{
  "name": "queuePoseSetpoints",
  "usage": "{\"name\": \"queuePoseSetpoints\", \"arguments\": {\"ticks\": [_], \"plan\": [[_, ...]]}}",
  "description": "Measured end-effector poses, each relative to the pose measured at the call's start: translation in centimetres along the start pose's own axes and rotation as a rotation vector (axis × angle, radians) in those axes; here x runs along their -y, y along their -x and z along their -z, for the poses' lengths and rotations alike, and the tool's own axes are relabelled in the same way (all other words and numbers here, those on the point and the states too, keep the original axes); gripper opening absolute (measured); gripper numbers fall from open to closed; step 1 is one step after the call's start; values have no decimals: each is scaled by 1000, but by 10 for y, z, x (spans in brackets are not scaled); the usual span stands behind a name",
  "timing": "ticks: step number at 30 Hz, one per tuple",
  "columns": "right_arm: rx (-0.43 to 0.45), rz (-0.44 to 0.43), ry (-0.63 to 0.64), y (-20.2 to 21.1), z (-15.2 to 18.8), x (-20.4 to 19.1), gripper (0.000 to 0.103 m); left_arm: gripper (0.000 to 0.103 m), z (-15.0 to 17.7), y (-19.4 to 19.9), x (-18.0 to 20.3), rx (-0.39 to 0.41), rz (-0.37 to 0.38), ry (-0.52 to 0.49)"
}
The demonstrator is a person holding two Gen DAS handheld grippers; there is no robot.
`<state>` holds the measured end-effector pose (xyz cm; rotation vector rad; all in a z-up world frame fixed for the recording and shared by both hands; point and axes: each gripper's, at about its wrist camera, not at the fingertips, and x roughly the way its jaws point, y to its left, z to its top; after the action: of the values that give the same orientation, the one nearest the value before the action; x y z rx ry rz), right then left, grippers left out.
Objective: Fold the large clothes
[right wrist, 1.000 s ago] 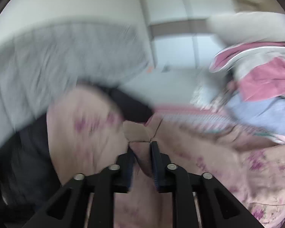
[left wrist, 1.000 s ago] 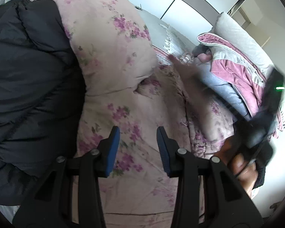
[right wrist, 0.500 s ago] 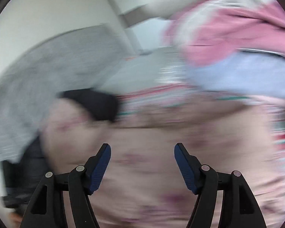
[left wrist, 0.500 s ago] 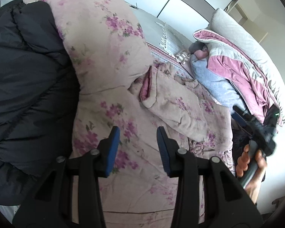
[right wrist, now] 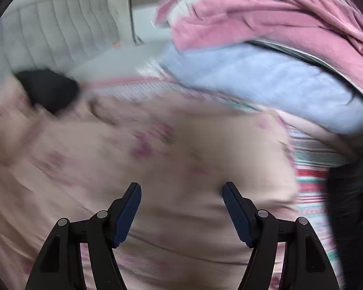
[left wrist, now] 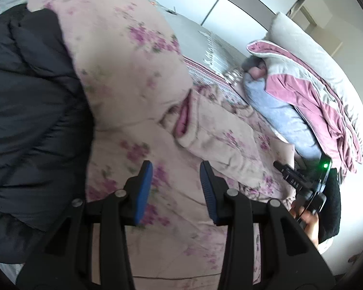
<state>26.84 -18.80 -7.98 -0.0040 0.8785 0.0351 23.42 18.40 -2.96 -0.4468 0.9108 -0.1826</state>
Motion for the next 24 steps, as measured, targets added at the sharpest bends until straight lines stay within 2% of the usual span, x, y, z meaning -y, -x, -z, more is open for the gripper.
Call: {"name": "queuePoseSetpoints", "arguments": {"ticks": [1, 2, 3, 4, 8, 10, 12, 14, 15, 16, 18, 21, 23, 24], "plan": [[-53, 41, 56, -16, 9, -13, 72, 42, -3, 1, -4, 2, 0, 12], [-45, 132, 140, -29, 22, -31, 72, 43, -7, 2, -9, 8, 1, 29], [12, 172, 165, -27, 28, -38, 72, 43, -12, 5, -15, 20, 3, 54], [4, 169, 151, -25, 27, -37, 72, 43, -16, 7, -20, 35, 2, 70], [-67, 70, 15, -13, 14, -16, 72, 51, -29, 20, -39, 111, -32, 114], [-55, 45, -4, 14, 14, -12, 72, 54, -34, 27, -49, 137, -34, 135], [-50, 6, -9, 43, 22, -5, 72, 62, -41, 34, -58, 164, -19, 151], [-94, -37, -9, 73, 51, -7, 75, 71, -49, 43, -70, 208, -21, 182], [-108, -76, -9, 83, 64, -5, 77, 77, -55, 48, -77, 231, -26, 207], [-109, -118, -10, 95, 74, -1, 77, 79, -61, 51, -84, 249, -27, 231], [-78, -185, -18, 115, 90, 8, 79, 82, -77, 57, -104, 275, -13, 295], [35, -184, -84, 133, 104, 30, 85, 83, -98, 57, -129, 279, -30, 404], [57, -153, -105, 137, 105, 37, 85, 83, -116, 54, -135, 282, -97, 410], [66, -167, -108, 137, 102, 41, 85, 83, -128, 54, -140, 286, -145, 399]]}}
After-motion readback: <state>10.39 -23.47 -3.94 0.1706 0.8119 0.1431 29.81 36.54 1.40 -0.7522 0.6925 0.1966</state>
